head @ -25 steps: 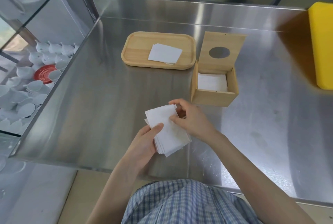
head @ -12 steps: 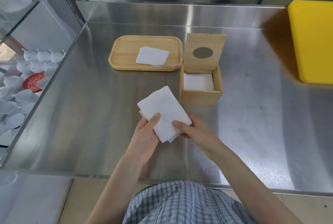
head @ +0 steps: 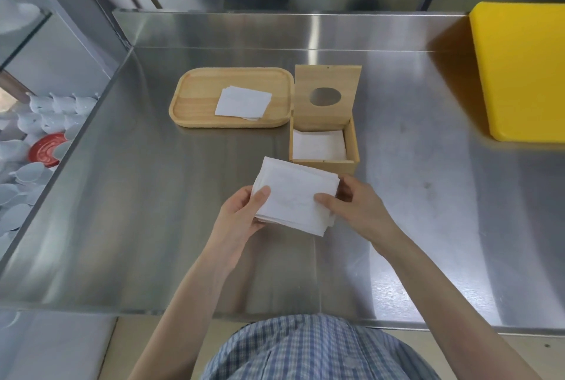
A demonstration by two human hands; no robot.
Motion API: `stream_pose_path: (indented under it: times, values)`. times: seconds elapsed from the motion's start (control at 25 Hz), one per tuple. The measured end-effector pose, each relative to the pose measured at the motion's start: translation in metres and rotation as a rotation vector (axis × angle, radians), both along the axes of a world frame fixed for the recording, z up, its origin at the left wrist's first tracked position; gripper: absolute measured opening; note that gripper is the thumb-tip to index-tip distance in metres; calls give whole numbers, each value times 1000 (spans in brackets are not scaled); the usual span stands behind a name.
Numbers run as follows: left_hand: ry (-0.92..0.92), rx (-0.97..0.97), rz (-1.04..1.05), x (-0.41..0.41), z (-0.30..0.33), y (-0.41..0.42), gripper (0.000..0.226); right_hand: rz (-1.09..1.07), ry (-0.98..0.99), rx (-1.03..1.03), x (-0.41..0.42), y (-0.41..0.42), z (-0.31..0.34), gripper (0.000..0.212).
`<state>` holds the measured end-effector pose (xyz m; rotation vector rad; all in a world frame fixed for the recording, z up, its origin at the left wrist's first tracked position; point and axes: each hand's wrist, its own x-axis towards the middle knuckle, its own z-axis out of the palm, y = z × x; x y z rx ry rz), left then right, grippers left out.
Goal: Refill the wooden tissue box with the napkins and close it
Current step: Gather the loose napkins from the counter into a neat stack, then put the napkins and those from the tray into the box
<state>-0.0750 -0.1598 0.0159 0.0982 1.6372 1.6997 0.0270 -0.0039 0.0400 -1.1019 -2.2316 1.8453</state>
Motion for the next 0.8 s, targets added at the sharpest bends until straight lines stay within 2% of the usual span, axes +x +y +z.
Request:
stream_pose_path:
  times: [0.28,0.4,0.6,0.8]
  values:
    - [258,-250,-68,-7,2,41,21,-82,-8,202,2,37,4,37]
    - [415,-372,-112,-15,4,61,18,-147,9,297,-5,51,4,31]
    - [566,-528,-152,-34,11,86,16,-16,-19,503,-26,75,6,17]
    - [695,-717,-223,-53,13,103,21,136,-104,651,-52,90,-4,19]
